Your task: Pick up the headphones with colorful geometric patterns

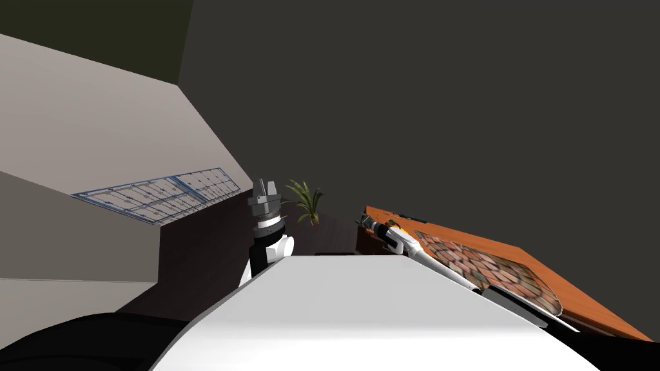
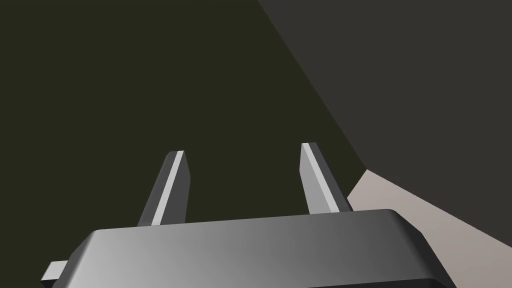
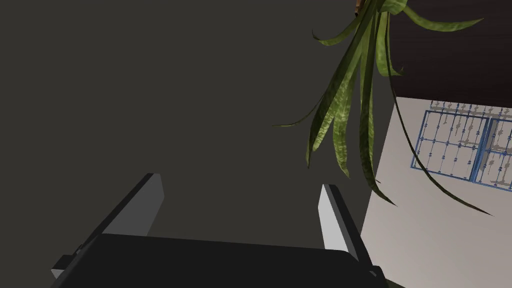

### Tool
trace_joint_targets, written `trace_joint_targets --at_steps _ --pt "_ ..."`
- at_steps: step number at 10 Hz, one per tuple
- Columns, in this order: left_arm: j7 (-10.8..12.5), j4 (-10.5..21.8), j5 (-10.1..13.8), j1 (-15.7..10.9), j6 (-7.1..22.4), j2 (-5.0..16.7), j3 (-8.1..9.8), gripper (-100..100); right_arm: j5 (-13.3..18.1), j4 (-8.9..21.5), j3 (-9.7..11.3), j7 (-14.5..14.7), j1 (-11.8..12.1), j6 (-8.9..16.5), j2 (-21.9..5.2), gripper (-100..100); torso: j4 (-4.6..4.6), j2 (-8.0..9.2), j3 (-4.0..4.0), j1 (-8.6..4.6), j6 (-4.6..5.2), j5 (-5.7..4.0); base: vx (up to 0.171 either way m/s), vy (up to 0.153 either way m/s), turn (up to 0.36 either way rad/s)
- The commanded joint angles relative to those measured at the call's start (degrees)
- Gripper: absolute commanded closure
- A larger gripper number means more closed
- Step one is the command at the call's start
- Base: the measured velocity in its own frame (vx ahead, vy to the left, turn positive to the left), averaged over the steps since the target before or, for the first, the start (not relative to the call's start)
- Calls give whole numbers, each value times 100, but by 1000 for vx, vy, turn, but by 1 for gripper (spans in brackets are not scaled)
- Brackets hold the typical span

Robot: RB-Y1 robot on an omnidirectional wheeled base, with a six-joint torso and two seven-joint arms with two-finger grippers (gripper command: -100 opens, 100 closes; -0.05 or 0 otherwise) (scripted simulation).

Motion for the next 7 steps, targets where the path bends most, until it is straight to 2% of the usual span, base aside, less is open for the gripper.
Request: trace_joint_targets --at_steps 1,3,4,5,6,7 --pt "0 0 0 0 0 0 0 0 115 199 24 175 70 71 -50 -100 0 0 0 0 0 0 94 40 -24" --pt "0 0 0 0 0 0 0 0 418 621 171 509 51 240 -332 -100 0 4 1 -8 1 -2 96 29 -55" --pt "0 0 0 0 0 0 0 0 418 706 171 509 51 240 -332 -100 -1 -6 -3 -7 0 0 94 31 -29" --pt "0 0 0 0 0 0 0 0 551 945 234 666 56 326 -464 -100 -1 -1 -2 -7 -1 -2 96 31 -63" --pt "0 0 0 0 0 0 0 0 551 945 234 666 56 326 -464 -100 -1 -4 -3 -7 -1 -2 79 28 -25" --pt "0 0 0 0 0 0 0 0 671 1173 289 815 71 412 -590 -100 0 3 1 -7 -1 -2 86 33 -63"
